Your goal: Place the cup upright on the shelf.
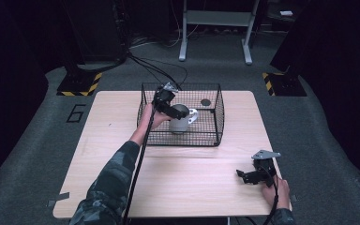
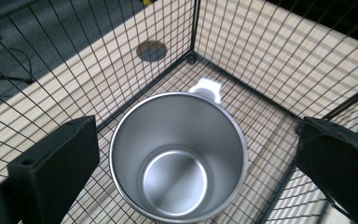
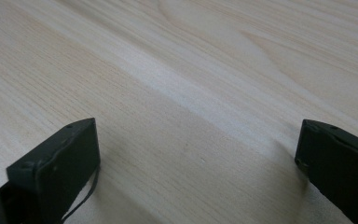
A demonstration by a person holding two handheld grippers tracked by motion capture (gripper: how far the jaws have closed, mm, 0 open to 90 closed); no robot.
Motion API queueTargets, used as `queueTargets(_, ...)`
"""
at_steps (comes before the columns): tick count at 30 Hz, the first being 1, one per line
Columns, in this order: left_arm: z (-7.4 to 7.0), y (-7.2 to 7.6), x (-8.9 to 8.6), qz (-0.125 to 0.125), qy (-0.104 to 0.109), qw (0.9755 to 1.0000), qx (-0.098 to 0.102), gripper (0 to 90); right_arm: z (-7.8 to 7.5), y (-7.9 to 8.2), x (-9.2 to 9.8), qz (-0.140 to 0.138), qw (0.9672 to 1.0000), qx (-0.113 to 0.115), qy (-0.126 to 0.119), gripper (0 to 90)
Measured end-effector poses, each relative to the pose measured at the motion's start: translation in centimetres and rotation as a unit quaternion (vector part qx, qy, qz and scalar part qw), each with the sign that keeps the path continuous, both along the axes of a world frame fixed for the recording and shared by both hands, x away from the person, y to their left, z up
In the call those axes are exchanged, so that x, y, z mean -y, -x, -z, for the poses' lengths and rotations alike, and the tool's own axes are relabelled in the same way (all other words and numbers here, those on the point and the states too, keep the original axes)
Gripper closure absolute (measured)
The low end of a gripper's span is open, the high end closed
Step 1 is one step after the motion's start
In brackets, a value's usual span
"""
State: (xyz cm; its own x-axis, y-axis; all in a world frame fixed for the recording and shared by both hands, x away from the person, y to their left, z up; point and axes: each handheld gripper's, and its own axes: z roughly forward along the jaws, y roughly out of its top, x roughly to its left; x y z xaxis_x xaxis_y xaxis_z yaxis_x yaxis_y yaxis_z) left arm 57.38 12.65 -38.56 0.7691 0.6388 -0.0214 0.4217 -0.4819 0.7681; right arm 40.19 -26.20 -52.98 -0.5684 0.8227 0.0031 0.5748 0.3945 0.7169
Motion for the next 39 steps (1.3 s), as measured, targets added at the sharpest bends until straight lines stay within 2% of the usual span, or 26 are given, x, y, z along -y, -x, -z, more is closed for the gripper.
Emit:
queueTargets(4, -1.2, 1.2, -0.6, 0.0, 0.016, 0.9999, 0.004, 0.2, 0.0, 0.0, 0.0, -0.001, 1.0, 0.0, 0.0, 0.0)
queueTargets(9, -2.5, 3.0, -1.4, 0.005, 0.018, 0.9996, 0.02, 0.2, 0.0, 0.0, 0.0, 0.0, 1.0, 0.0, 0.0, 0.0)
queueTargets(15, -3.3, 5.6, -2.5, 0.01, 0.018, 0.9994, 0.029, 0.3, 0.0, 0.0, 0.0, 0.0, 1.0, 0.0, 0.0, 0.0)
queueTargets(22, -3.7, 8.6, -4.2, 0.007, 0.019, 0.9989, 0.043, 0.3, 0.0, 0.0, 0.0, 0.0, 1.0, 0.0, 0.0, 0.0)
queueTargets(25, -3.5, 9.7, -5.2, 0.006, 0.022, 0.9987, 0.046, 0.3, 0.0, 0.0, 0.0, 0.0, 1.0, 0.0, 0.0, 0.0)
queueTargets(30, -2.8, 11.7, -6.9, 0.001, 0.015, 0.9988, 0.047, 0.3, 0.0, 0.0, 0.0, 0.0, 1.0, 0.0, 0.0, 0.0)
queueTargets(36, -1.4, 14.1, -9.2, -0.022, 0.018, 0.9983, 0.051, 0.3, 0.0, 0.0, 0.0, 0.0, 1.0, 0.0, 0.0, 0.0)
queueTargets(39, -0.4, 15.2, -10.4, -0.033, 0.016, 0.9983, 0.045, 0.3, 0.0, 0.0, 0.0, 0.0, 1.0, 0.0, 0.0, 0.0)
